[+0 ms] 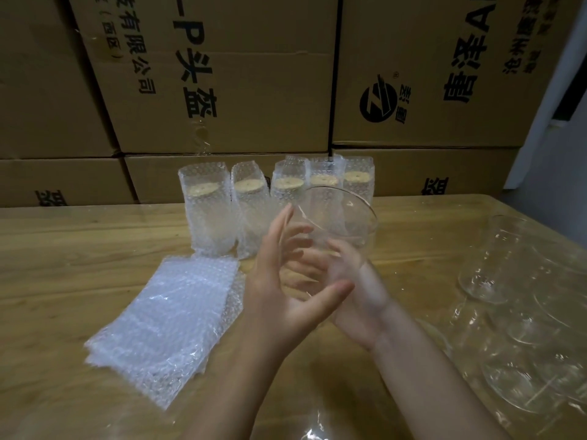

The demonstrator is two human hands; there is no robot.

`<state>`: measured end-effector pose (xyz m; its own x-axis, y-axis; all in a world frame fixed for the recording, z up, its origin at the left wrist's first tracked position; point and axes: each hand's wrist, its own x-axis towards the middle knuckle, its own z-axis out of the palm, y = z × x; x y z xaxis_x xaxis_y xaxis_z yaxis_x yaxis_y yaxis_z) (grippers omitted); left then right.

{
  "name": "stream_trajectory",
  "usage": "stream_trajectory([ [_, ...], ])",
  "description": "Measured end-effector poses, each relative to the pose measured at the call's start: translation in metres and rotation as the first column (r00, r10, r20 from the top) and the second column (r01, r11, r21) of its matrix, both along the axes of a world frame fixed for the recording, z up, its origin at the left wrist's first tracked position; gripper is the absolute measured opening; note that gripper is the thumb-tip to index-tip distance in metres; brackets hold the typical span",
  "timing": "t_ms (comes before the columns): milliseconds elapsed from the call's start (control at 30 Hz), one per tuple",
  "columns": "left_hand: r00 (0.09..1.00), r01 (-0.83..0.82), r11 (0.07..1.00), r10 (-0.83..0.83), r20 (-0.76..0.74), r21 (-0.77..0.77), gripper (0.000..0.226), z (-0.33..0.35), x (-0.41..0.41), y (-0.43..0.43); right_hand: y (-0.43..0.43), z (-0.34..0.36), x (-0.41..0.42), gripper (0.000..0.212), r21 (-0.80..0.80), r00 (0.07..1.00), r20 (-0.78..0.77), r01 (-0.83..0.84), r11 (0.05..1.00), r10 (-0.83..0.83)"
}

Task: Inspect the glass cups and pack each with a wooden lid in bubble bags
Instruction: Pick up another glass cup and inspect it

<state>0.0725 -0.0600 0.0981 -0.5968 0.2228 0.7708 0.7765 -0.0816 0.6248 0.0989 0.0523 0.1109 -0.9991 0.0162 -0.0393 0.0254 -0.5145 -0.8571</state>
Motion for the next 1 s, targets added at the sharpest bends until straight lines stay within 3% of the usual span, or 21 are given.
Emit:
stream_trajectory([
  [133, 0.999, 0.025, 0.996, -0.021, -0.048, 0.085, 0.089, 0.003, -0.002, -0.002, -0.001, -0.001, 0.002, 0.058, 0.200, 0.991, 0.066, -0.124, 0.972, 0.113],
  [267, 0.998, 0.046, 0.995, -0.041, -0.057, 0.091, 0.091, 0.003, -0.003, -0.003, 0.004, 0.004, 0.006, 0.057, 0.383, 0.996, 0.081, -0.009, 0.924, -0.024],
  [367, 0.991, -0.045, 0.999, 0.042, -0.129, -0.023, 0.092, 0.000, -0.007, -0.005, 0.011, 0.006, 0.011, 0.048, 0.529, 0.994, 0.101, -0.013, 0.849, -0.048],
  [467, 0.980, -0.122, 0.989, 0.107, -0.167, -0.082, 0.093, -0.001, -0.012, -0.009, 0.014, 0.007, 0.012, 0.040, 0.502, 0.990, 0.137, -0.031, 0.864, -0.044],
  [567, 0.962, -0.194, 0.973, 0.164, -0.218, -0.121, 0.090, -0.002, -0.014, -0.010, 0.017, 0.009, 0.012, 0.033, 0.365, 0.995, 0.088, 0.006, 0.931, -0.040],
  [700, 0.887, -0.385, 0.894, 0.291, -0.357, -0.228, 0.086, -0.005, -0.018, -0.008, 0.024, 0.014, 0.013, 0.062, 0.141, 0.997, 0.068, 0.020, 0.990, -0.030],
  [767, 0.864, -0.436, 0.848, 0.301, -0.403, -0.301, 0.085, -0.007, -0.019, -0.008, 0.025, 0.014, 0.012, 0.061, 0.085, 0.995, 0.027, 0.094, 0.992, -0.097],
  [833, 0.869, -0.437, 0.823, 0.281, -0.407, -0.364, 0.086, -0.008, -0.018, -0.007, 0.023, 0.011, 0.010, 0.051, 0.127, 0.970, -0.080, 0.237, 0.963, -0.228],
  [900, 0.881, -0.423, 0.811, 0.265, -0.391, -0.404, 0.088, -0.007, -0.017, -0.006, 0.018, 0.009, 0.008, 0.034, 0.282, 0.919, -0.218, 0.382, 0.880, -0.329],
  [1000, 0.894, -0.394, 0.806, 0.225, -0.388, -0.441, 0.088, -0.005, -0.016, -0.009, 0.015, 0.008, 0.008, 0.028, 0.429, 0.851, -0.390, 0.506, 0.749, -0.351],
])
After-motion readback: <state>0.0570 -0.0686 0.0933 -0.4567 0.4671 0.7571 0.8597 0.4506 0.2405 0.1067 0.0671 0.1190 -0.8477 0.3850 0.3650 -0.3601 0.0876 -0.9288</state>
